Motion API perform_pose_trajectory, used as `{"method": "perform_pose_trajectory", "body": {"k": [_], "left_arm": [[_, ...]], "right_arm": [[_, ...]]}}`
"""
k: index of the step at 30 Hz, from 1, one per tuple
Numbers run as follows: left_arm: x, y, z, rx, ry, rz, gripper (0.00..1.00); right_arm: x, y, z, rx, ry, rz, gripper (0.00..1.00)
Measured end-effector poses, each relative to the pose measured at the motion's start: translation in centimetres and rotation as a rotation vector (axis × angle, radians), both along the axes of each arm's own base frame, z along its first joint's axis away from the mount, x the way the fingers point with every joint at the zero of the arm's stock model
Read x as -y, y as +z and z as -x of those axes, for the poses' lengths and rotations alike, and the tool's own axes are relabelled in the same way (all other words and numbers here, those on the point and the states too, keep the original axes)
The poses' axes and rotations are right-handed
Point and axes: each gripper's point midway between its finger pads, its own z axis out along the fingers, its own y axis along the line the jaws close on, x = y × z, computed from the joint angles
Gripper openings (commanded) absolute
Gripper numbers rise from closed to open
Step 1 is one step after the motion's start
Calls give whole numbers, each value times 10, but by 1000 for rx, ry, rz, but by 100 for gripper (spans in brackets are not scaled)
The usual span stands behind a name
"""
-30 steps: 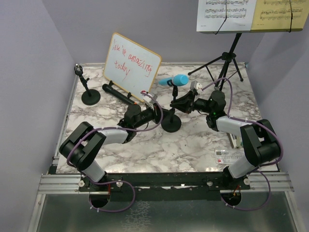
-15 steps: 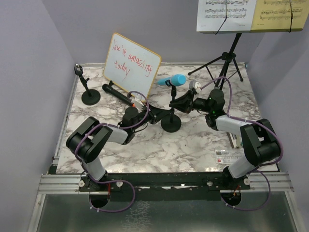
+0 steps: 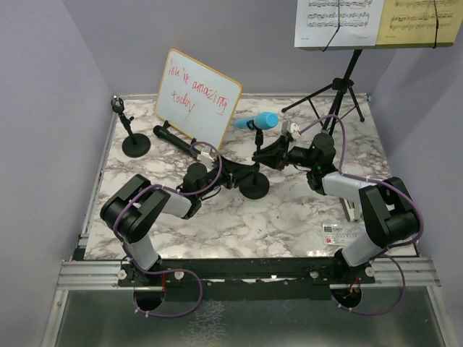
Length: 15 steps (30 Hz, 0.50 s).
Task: Pack up the instrument practice props
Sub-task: Unscrew the knob on the microphone stand.
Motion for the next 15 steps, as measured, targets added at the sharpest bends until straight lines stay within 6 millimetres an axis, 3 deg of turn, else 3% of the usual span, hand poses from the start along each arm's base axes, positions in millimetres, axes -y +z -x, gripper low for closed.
{"method": "perform_pose_trajectory", "body": {"k": [9, 15], "left_arm": [[1, 6, -5, 220, -36, -247, 50], [-17, 5, -13, 411, -4, -493, 61]], "right_arm": [[0, 0, 0, -1, 0, 0, 1], [0, 0, 0, 0, 0, 0, 1]]}}
